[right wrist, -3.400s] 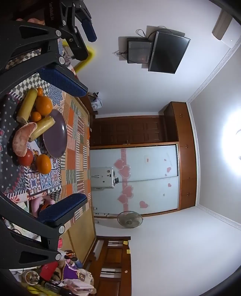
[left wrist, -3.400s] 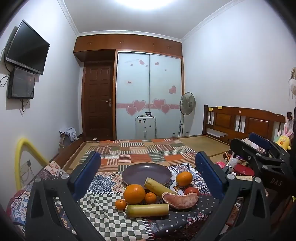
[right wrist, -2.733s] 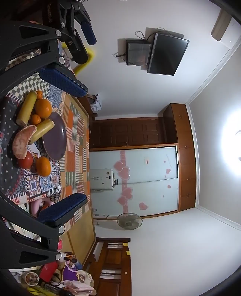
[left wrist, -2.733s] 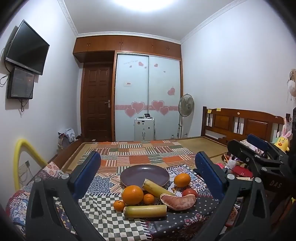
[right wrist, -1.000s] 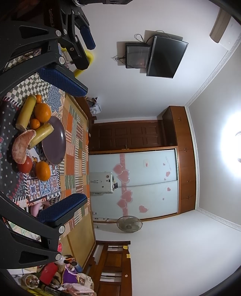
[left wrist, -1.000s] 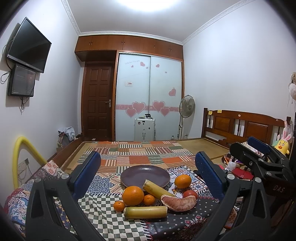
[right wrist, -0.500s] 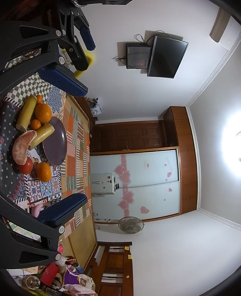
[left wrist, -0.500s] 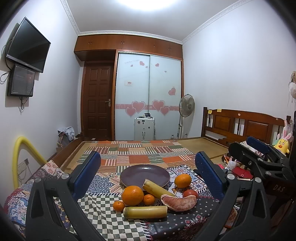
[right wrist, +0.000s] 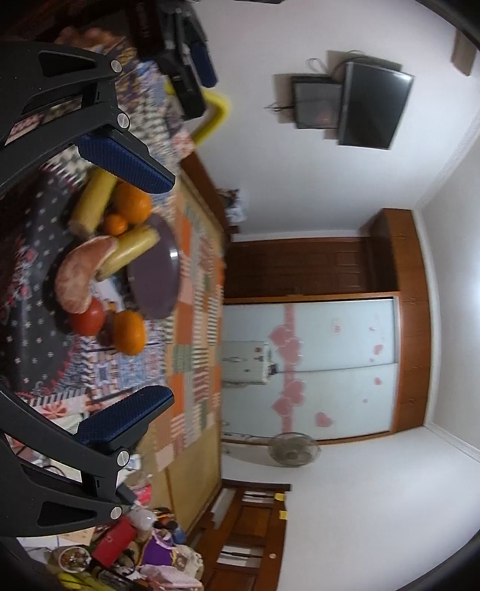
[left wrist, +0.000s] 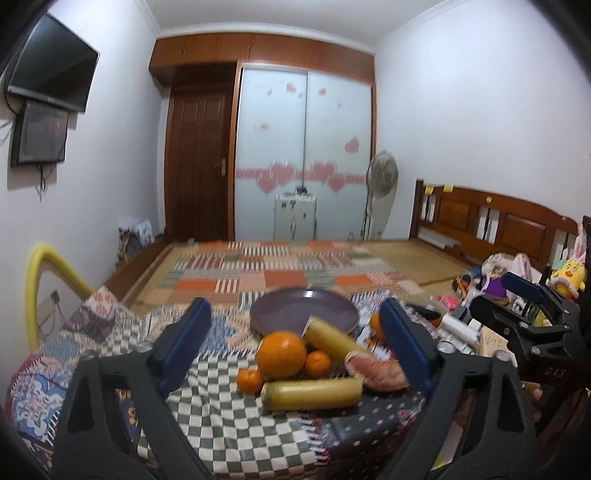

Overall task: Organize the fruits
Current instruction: 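Move right tool to the pink pomelo segment while left tool approaches the yellow cylinder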

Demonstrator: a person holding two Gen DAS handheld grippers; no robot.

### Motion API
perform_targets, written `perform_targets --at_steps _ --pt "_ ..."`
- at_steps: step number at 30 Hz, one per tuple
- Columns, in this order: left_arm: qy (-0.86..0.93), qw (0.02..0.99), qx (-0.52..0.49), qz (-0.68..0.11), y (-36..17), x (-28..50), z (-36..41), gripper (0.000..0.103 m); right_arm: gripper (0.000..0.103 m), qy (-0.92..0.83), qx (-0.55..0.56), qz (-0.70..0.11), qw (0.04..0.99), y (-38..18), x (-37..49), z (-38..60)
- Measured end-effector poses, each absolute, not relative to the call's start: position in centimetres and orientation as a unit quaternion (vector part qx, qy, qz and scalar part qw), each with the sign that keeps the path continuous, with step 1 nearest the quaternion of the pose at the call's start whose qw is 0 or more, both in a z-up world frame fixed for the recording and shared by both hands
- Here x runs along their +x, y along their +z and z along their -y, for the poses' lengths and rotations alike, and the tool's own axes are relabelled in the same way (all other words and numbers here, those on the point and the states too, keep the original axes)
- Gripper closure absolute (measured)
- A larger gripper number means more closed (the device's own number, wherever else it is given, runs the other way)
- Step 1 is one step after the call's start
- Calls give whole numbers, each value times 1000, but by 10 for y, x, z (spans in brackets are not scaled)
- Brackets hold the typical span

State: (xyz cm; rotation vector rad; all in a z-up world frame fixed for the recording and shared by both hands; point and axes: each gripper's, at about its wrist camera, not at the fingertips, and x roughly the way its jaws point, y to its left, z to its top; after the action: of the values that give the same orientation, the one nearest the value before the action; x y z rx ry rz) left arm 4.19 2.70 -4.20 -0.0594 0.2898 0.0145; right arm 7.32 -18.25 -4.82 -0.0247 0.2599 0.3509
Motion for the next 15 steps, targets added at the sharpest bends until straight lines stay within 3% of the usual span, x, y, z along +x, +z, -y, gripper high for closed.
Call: perform_targets --at_steps 2,10,15 --pt "5 985 -36 -171 -52 52 -33 17 3 174 -17 -153 973 -60 82 185" --pt "-16 967 -52 -250 -94 84 -34 21 34 182 -28 -248 951 -104 107 195" --pt "-37 956 -52 -287 -116 100 -16 21 42 195 -30 -277 940 -115 116 191"
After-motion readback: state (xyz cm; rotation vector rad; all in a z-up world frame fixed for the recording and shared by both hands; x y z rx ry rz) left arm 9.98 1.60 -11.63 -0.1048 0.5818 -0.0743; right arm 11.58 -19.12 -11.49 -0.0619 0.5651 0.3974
